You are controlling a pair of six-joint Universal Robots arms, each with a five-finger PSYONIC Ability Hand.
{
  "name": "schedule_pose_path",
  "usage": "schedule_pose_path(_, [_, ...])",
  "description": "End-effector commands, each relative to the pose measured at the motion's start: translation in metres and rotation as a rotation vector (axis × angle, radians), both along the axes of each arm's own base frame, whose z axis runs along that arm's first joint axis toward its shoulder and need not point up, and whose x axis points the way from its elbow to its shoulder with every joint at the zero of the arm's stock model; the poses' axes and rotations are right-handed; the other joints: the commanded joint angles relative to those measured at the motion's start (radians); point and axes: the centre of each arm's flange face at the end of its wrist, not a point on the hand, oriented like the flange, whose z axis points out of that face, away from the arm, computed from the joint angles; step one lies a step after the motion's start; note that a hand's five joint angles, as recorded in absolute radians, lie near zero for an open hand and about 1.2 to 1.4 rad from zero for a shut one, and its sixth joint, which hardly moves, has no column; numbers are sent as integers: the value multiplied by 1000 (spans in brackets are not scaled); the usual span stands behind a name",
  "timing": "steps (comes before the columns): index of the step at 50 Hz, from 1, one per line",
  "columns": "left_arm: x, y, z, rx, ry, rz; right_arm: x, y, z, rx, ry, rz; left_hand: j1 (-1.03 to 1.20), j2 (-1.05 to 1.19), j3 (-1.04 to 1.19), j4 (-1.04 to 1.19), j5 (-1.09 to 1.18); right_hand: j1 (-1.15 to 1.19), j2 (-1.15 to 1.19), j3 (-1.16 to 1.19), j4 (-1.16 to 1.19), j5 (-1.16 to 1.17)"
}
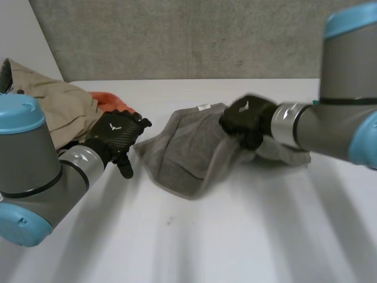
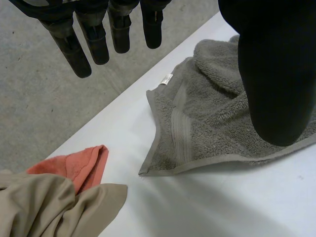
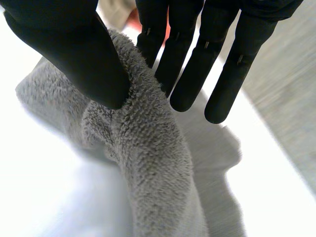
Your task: Fold the laundry.
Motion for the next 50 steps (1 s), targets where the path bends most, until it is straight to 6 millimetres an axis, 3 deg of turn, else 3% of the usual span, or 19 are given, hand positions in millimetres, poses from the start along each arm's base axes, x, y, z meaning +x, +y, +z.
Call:
schedule_pose_path(1, [-3, -3, -6, 30, 30, 9, -9, 26, 69, -188, -167, -8, -30, -28, -33, -31, -51, 294, 231, 215, 203, 248])
schedule_pose_path(12, [-12, -17, -20, 75, 62, 25, -13, 68, 120, -304, -356, 21, -30, -28, -33, -31, -51, 294, 231, 215, 203, 248])
schedule_pose_path(17, [-17, -20, -34, 145, 76, 48, -18, 73, 140, -342, -441, 5, -30, -28, -33, -31, -51, 294, 231, 215, 203, 248])
schedule_pose_path(25, [-29, -8, -53, 241, 74, 57, -21, 85, 151, -307, -520, 12, -21, -19, -24, -21, -42, 294, 231, 215, 203, 248])
schedule_pose_path(29, [-37, -12, -62, 239, 133, 119, -21, 100, 162, -294, -572, 32, 217, 219, 214, 217, 197, 294, 231, 215, 203, 248])
schedule_pose_path(33, [-50, -1, -62, 291, 209, 138, -26, 108, 174, -293, -629, 25, 217, 219, 215, 217, 197, 294, 231, 215, 203, 248])
schedule_pose_path(39, [-69, 35, -58, 373, 262, 91, -29, 102, 173, -292, -647, 3, 196, 199, 194, 196, 176, 294, 231, 215, 203, 248])
schedule_pose_path(45, [-70, 37, -53, 324, 291, 152, -26, 110, 175, -285, -652, 25, 196, 199, 194, 196, 176, 294, 231, 215, 203, 248])
schedule_pose_path(50, [-77, 32, -55, 265, 298, 206, -25, 129, 178, -274, -664, 60, 252, 254, 249, 252, 232, 294, 231, 215, 203, 248])
